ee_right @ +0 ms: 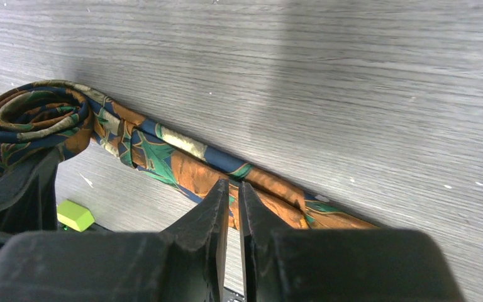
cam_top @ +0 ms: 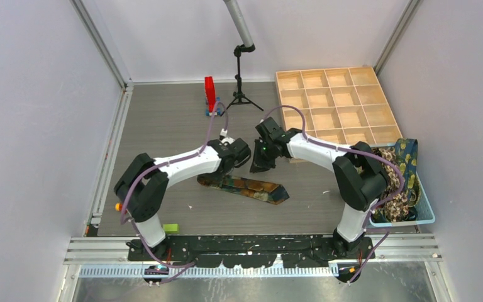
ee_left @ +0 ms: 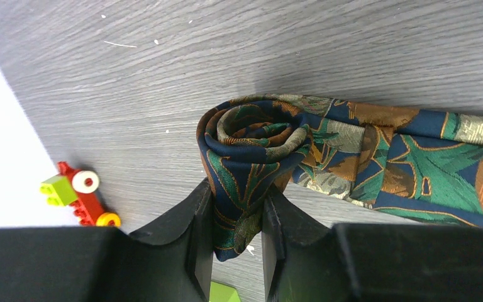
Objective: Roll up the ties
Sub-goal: Roll the tie at the center of the board.
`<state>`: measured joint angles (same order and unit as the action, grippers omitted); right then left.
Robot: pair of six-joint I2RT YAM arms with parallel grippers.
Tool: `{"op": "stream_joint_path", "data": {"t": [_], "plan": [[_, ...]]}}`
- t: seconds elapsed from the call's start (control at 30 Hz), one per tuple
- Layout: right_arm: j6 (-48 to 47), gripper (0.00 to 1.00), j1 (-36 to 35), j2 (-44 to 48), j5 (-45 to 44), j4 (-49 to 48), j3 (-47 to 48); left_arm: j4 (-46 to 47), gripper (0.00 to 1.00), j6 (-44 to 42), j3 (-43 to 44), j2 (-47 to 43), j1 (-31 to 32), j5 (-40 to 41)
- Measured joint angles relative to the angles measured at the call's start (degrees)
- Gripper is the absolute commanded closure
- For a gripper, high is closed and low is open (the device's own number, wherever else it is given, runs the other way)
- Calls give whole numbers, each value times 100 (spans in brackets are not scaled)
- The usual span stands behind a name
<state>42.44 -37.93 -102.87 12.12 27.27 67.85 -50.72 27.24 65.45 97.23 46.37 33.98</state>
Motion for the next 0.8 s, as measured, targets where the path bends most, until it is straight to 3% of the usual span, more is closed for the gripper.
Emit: {"op": "stream_joint_path", "data": {"t": [0.4,0.8], "plan": [[26,84,339,946,-503,140,-634,-667,83,326,684,1003,671,695],[109,83,527,1700,-863,251,-1043,-647,63,380,756,1217,793,516]]}}
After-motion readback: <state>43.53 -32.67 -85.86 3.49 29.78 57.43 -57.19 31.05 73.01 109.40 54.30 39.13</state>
